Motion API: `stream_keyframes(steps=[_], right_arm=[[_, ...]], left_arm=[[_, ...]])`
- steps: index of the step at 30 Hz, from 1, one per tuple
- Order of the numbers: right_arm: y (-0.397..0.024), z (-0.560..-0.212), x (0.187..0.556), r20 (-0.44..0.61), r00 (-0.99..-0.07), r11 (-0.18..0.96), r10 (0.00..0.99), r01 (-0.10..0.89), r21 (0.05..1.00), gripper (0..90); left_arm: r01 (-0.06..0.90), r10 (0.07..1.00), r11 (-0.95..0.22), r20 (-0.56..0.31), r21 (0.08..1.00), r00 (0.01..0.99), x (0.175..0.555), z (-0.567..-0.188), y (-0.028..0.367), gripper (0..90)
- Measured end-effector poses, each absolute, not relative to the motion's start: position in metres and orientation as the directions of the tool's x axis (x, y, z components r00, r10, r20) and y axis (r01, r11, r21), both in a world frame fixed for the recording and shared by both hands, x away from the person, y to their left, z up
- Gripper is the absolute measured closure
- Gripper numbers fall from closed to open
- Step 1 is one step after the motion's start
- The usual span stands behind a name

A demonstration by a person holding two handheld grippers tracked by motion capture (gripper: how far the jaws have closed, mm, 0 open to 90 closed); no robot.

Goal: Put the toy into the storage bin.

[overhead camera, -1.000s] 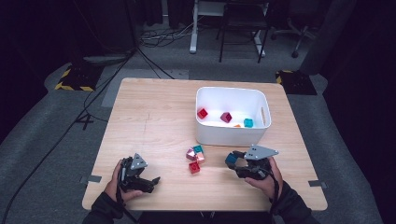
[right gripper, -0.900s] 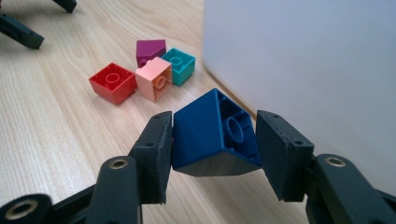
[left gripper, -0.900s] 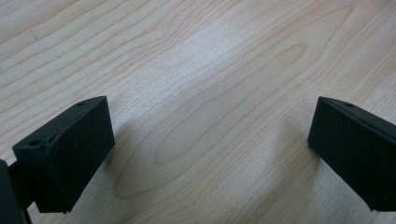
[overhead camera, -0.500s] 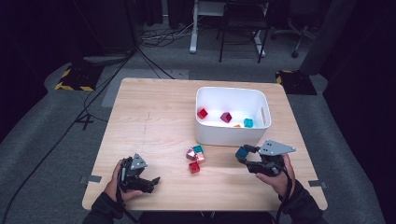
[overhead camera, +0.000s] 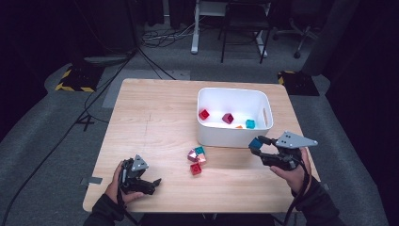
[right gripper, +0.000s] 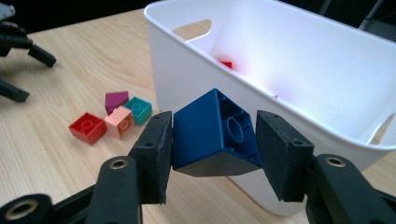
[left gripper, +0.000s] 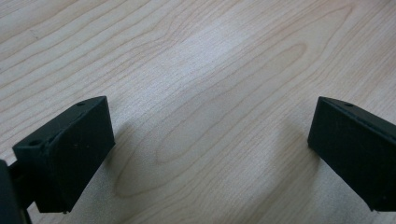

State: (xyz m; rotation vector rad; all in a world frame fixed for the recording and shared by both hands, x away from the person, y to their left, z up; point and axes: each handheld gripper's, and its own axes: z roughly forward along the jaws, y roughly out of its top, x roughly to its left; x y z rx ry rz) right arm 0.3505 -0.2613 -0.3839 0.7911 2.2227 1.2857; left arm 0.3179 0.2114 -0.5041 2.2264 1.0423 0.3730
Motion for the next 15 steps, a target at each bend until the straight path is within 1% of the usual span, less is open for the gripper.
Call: stream_keyframes(steps=[15], right_arm=[[-0.266, -0.348, 0.36, -0.124, -0.704, 0.376, 0.699, 0.215, 0.901, 48.4]], left_arm=[[0.582, 0.764, -0.478, -0.015, 0.658, 0.645, 0.318, -0.504, 0.211, 0.6]])
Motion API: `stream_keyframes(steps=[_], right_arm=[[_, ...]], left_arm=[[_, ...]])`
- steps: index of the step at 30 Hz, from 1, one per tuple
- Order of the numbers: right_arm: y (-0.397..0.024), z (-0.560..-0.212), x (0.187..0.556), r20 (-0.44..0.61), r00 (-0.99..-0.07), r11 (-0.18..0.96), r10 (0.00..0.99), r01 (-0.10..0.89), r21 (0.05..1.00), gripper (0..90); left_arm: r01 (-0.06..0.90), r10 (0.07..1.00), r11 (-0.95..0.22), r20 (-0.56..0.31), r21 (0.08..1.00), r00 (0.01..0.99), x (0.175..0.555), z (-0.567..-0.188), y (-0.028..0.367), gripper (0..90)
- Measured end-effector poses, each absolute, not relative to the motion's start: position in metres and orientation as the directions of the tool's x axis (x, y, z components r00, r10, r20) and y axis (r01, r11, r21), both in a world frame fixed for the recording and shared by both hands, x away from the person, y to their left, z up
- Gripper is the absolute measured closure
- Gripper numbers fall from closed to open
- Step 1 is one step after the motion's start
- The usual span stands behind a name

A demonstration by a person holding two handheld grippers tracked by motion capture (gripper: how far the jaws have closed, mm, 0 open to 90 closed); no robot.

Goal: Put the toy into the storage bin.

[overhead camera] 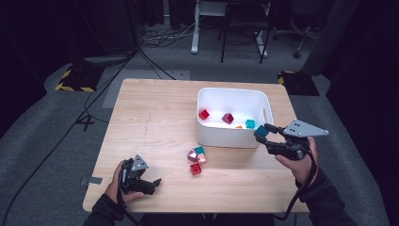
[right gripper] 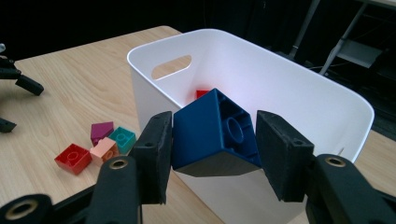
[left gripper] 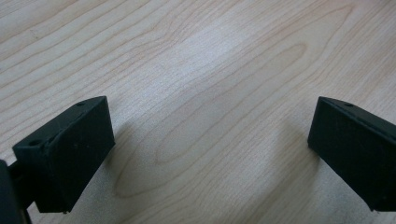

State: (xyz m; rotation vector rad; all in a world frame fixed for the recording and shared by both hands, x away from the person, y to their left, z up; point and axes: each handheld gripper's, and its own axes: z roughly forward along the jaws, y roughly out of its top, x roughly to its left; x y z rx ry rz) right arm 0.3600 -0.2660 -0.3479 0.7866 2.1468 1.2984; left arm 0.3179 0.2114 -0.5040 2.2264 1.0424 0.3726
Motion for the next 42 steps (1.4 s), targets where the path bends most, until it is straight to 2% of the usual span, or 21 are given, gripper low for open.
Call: stream_keyframes(steps=[17, 42], right_arm=[[-0.26, -0.331, 0.383, -0.134, -0.676, 0.364, 0.725, 0.211, 0.907, 48.4], [-0.24, -0.329, 0.425, -0.147, -0.635, 0.379, 0.758, 0.246, 0.892, 48.4]], left_arm=[[0.582, 0.764, -0.478, -0.015, 0.658, 0.645, 0.318, -0.504, 0.211, 0.6], [0.582, 0.764, -0.478, -0.014, 0.658, 0.645, 0.318, -0.504, 0.211, 0.6]])
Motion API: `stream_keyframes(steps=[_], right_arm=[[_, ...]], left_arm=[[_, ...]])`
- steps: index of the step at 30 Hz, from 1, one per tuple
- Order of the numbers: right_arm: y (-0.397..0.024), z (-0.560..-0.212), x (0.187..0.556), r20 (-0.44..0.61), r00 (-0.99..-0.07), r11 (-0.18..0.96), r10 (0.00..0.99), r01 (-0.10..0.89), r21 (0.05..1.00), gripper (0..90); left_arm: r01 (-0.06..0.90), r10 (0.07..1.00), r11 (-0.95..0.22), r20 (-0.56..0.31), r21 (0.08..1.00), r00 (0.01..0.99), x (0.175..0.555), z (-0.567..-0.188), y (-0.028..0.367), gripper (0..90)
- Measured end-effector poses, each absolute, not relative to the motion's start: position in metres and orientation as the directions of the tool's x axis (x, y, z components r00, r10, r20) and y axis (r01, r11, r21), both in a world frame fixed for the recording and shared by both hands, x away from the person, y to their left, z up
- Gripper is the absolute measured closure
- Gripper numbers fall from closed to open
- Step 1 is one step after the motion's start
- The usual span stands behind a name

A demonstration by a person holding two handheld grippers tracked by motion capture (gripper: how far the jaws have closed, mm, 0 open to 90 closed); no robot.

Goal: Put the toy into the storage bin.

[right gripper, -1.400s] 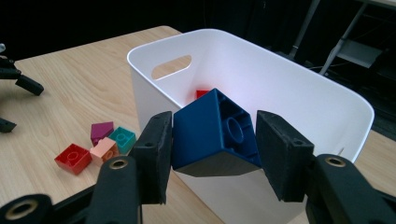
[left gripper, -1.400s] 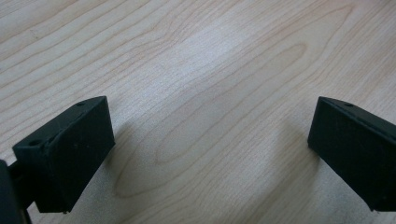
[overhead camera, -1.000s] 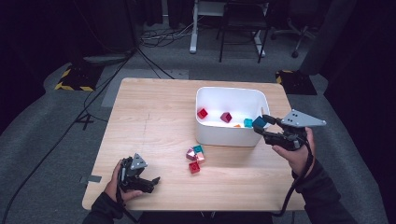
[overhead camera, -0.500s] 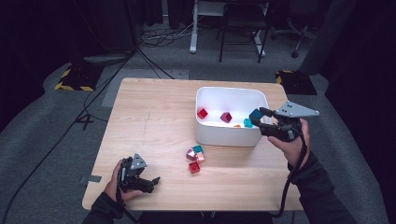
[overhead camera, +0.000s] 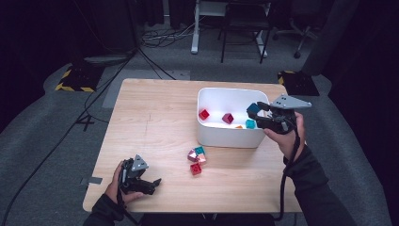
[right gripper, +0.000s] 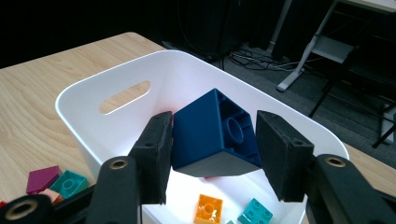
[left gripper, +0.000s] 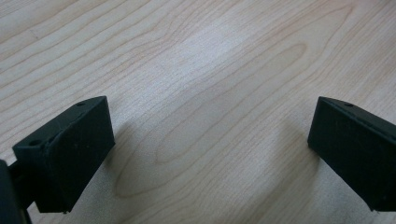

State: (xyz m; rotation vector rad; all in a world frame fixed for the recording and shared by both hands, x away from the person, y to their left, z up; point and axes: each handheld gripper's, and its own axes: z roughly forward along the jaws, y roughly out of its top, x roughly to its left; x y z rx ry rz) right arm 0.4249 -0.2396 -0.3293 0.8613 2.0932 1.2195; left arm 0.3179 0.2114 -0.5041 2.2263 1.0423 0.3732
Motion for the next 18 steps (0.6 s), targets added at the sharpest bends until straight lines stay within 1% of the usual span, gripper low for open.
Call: stream_keyframes(steps=[2, 7, 8, 18], right_arm=[[-0.238, -0.329, 0.428, -0.134, -0.632, 0.37, 0.763, 0.257, 0.893, 48.4], [-0.235, -0.331, 0.436, -0.144, -0.624, 0.379, 0.768, 0.262, 0.888, 48.4], [-0.235, -0.331, 0.439, -0.132, -0.628, 0.37, 0.767, 0.265, 0.891, 48.5], [-0.23, -0.336, 0.456, -0.129, -0.613, 0.381, 0.78, 0.301, 0.874, 48.4]], left_arm=[[0.582, 0.764, -0.478, -0.015, 0.658, 0.644, 0.318, -0.504, 0.211, 0.6], [0.582, 0.764, -0.478, -0.015, 0.658, 0.645, 0.318, -0.504, 0.211, 0.6], [0.582, 0.764, -0.478, -0.015, 0.658, 0.645, 0.318, -0.504, 0.211, 0.6], [0.582, 0.764, -0.478, -0.015, 0.658, 0.645, 0.318, -0.504, 0.211, 0.6]])
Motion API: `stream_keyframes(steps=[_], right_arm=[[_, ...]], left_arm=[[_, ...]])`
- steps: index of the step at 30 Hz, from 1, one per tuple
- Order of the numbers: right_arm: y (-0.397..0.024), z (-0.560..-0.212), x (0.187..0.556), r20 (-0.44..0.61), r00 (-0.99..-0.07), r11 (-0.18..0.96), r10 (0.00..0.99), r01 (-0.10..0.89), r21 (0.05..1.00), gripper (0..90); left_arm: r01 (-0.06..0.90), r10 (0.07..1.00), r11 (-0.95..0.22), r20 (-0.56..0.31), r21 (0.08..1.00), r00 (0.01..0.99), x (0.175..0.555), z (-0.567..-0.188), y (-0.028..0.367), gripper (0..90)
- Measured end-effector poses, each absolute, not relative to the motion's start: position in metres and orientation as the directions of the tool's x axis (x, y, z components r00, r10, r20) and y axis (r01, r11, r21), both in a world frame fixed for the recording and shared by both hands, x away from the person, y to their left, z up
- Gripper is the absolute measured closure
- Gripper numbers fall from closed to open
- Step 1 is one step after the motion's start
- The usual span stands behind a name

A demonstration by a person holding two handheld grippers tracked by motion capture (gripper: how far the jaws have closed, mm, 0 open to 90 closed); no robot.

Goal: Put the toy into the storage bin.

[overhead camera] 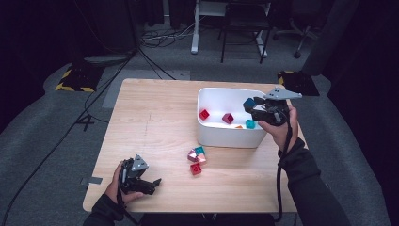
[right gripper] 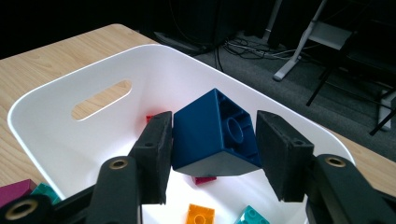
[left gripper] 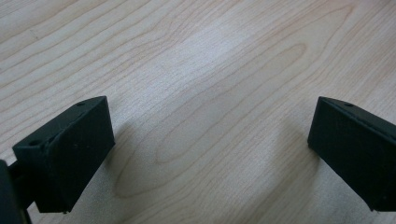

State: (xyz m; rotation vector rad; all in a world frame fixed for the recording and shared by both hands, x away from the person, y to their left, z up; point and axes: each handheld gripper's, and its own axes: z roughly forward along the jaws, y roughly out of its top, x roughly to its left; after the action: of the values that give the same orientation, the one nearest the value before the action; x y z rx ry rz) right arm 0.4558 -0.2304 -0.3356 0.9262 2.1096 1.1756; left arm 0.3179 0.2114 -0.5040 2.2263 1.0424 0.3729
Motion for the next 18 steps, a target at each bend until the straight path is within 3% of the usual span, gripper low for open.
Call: stream_keyframes(steps=[18], right_arm=[[-0.215, -0.348, 0.469, -0.125, -0.603, 0.397, 0.788, 0.342, 0.851, 48.4]], left_arm=[[0.581, 0.765, -0.477, -0.015, 0.659, 0.644, 0.318, -0.504, 0.211, 0.6]])
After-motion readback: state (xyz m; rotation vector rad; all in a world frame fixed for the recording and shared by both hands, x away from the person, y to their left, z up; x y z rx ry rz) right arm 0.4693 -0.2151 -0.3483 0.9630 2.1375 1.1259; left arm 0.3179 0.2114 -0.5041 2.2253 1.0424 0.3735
